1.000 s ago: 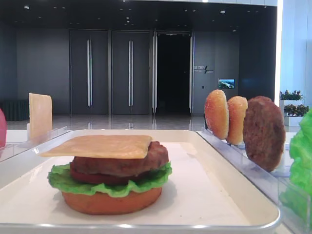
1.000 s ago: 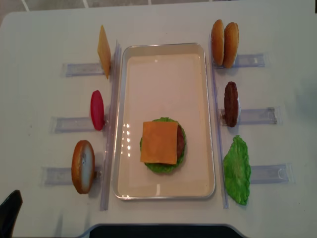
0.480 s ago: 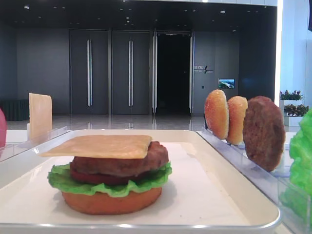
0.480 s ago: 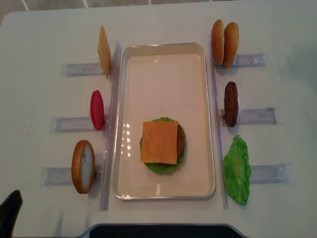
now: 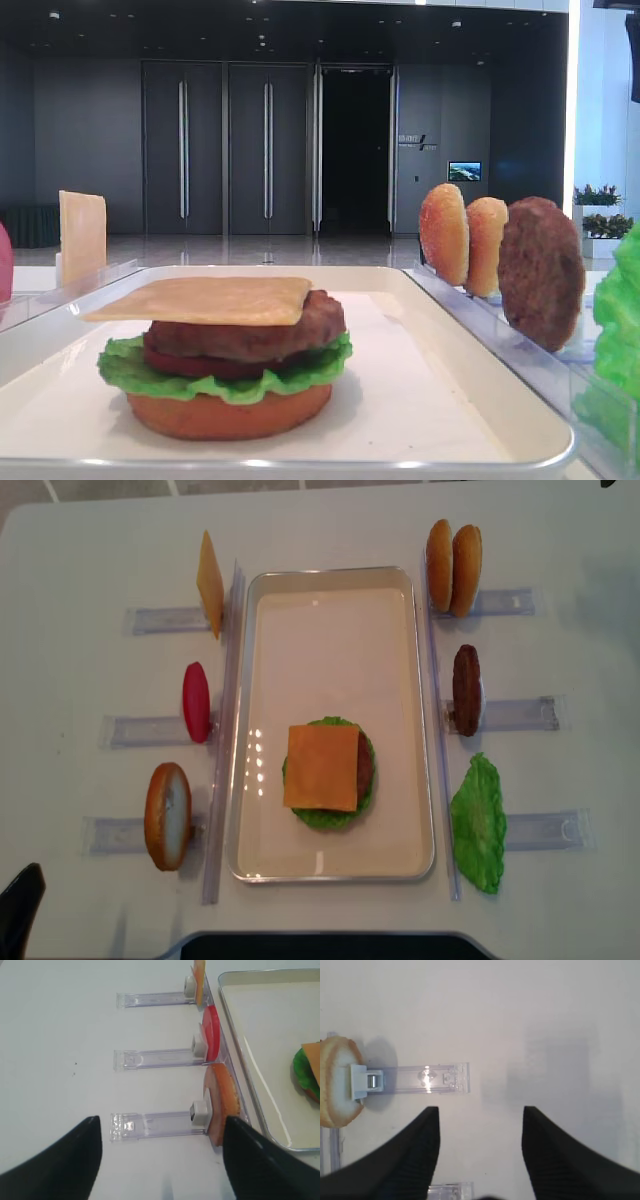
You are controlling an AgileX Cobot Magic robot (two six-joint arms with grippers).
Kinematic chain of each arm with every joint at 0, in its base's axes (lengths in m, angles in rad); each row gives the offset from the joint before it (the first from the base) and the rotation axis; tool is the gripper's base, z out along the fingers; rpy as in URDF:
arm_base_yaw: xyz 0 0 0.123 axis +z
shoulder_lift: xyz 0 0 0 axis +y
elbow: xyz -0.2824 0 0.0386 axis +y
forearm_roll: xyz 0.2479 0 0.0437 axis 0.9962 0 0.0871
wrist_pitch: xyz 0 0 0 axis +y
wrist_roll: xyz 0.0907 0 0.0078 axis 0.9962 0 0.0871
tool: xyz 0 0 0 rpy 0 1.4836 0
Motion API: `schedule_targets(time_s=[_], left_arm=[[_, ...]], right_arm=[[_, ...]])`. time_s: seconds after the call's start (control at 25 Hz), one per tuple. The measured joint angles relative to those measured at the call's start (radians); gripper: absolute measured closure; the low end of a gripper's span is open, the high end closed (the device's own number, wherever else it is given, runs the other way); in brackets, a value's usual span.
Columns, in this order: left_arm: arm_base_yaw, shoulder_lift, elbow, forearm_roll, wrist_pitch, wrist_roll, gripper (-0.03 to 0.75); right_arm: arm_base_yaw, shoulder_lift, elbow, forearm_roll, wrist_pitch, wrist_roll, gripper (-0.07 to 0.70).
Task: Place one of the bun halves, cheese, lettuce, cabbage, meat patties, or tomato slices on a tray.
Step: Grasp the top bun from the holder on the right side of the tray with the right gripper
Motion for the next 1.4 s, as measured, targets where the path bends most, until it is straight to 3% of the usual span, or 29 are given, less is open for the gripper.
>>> schedule_targets(time_s=[0.2, 0.32, 0.52, 0.8, 1.4], left_arm=[[0.0, 0.0, 0.0, 0.0, 0.0, 0.0, 0.141], [0.0, 0.0, 0.0, 0.0, 0.0, 0.0, 0.141], [0.0, 0.0, 0.0, 0.0, 0.0, 0.0, 0.141], [0.0, 0.0, 0.0, 0.0, 0.0, 0.0, 0.141], [0.0, 0.0, 0.0, 0.001, 0.0, 0.0, 0.141]], right_arm=[[0.061, 0.009, -0.002, 0.0, 0.013, 0.061, 0.246], [0.112, 0.015, -0.006, 0.0, -0.008, 0.117, 0.246], [0.202, 0.016, -0.009, 0.0, -0.086, 0.214, 0.248], [0.306, 0.019, -0.01, 0.0, -0.169, 0.219, 0.249], [0.367, 0.098, -0.01, 0.012, -0.158, 0.263, 0.249]])
